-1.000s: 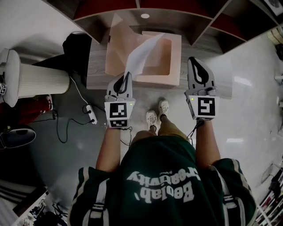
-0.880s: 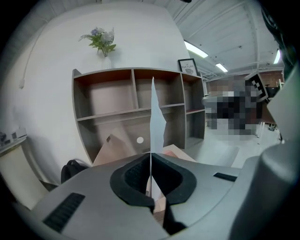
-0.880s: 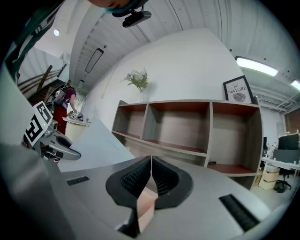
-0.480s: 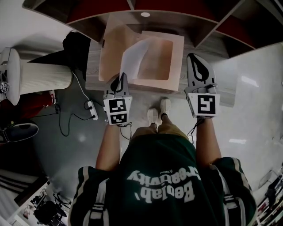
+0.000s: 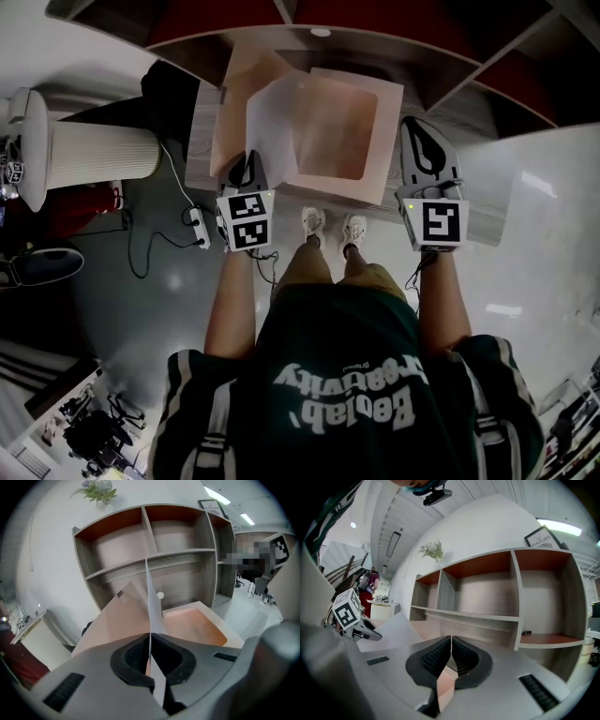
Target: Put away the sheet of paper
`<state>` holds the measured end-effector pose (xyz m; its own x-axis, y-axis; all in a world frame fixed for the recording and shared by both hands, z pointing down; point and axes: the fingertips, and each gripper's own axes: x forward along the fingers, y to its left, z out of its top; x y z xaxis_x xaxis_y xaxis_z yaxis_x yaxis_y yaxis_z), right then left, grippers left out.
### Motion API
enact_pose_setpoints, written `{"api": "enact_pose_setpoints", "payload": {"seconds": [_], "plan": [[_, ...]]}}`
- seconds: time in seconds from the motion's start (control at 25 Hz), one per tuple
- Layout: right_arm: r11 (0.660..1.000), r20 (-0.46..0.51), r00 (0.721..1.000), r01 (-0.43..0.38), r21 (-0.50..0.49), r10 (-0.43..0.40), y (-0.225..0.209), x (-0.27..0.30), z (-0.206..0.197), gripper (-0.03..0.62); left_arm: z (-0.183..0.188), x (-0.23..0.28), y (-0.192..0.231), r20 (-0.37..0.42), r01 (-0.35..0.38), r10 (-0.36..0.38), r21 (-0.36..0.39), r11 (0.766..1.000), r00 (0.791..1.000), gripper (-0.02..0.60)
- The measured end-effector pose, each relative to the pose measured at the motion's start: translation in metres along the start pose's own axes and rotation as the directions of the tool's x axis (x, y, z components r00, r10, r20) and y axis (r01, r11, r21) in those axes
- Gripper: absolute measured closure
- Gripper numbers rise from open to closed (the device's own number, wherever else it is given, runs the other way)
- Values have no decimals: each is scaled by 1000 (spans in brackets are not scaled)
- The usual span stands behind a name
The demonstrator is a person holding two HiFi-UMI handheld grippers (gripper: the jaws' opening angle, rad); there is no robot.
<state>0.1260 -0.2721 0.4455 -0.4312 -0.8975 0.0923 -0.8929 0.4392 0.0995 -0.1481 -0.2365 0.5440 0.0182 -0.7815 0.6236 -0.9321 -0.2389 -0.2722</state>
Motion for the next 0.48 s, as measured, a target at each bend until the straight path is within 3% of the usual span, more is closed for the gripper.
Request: {"api": "enact_pose_setpoints", "payload": {"seconds": [0.28, 0.48], "plan": [[1000, -11, 1000, -1, -8, 1, 3, 18, 2, 557, -11, 25, 17, -61, -1, 1, 3, 1000, 998, 565], [1000, -73, 997, 24, 3, -24, 4, 33, 0, 557, -16, 47, 33, -108, 18, -20, -18, 1000, 994, 565]]}}
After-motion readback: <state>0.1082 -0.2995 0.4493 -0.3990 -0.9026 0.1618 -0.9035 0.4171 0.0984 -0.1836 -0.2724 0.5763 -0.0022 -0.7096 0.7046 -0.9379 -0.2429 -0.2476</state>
